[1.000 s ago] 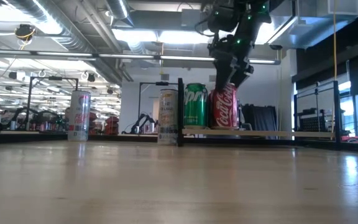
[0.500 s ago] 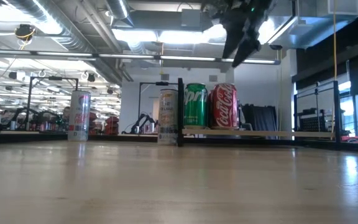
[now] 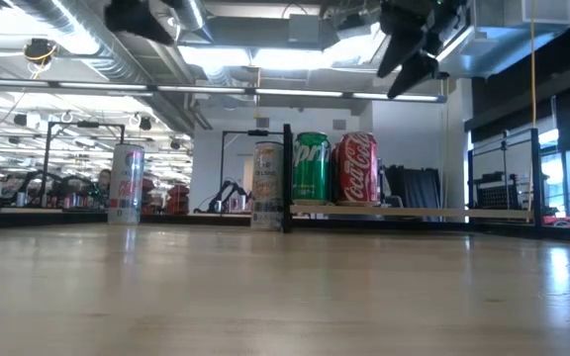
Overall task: Place canned beverage on shelf
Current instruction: Put the top white yellow soda can on the shelf
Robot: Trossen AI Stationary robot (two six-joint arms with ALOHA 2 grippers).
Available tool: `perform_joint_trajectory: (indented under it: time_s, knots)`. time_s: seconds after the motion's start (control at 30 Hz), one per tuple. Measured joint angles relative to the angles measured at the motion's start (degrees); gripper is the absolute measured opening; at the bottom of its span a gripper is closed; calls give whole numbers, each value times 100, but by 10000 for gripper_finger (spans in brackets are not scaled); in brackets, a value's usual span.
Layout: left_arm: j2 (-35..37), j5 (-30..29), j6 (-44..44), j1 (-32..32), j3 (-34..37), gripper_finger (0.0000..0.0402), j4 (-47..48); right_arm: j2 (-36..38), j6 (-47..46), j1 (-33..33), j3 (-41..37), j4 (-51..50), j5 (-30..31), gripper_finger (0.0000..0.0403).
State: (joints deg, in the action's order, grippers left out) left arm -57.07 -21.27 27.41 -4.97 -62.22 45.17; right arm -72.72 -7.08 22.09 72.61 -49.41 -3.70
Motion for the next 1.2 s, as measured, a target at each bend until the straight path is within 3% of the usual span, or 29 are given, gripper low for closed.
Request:
perform_joint_trajectory:
  time_s: [0.27, 0.53, 0.67, 0.83, 1.2]
  knots:
    - [-662, 1277, -1689, 1733, 0, 357, -452, 104, 5, 0, -337, 23, 0, 358]
    - [-1811, 2398, -3194, 3052, 0, 357, -1649, 106, 163, 3, -373, -8, 0, 358]
    - [-2290, 2774, -3485, 3556, 0, 357, -2373, 104, 273, 5, -373, -10, 0, 358]
    - [-2959, 3793, -3617, 4072, 0, 357, -3122, 100, 435, 7, -373, -2, 0, 358]
    - [-3975, 4244, -3562, 4369, 0, 357, -4002, 100, 449, 4, -373, 3, -33, 358]
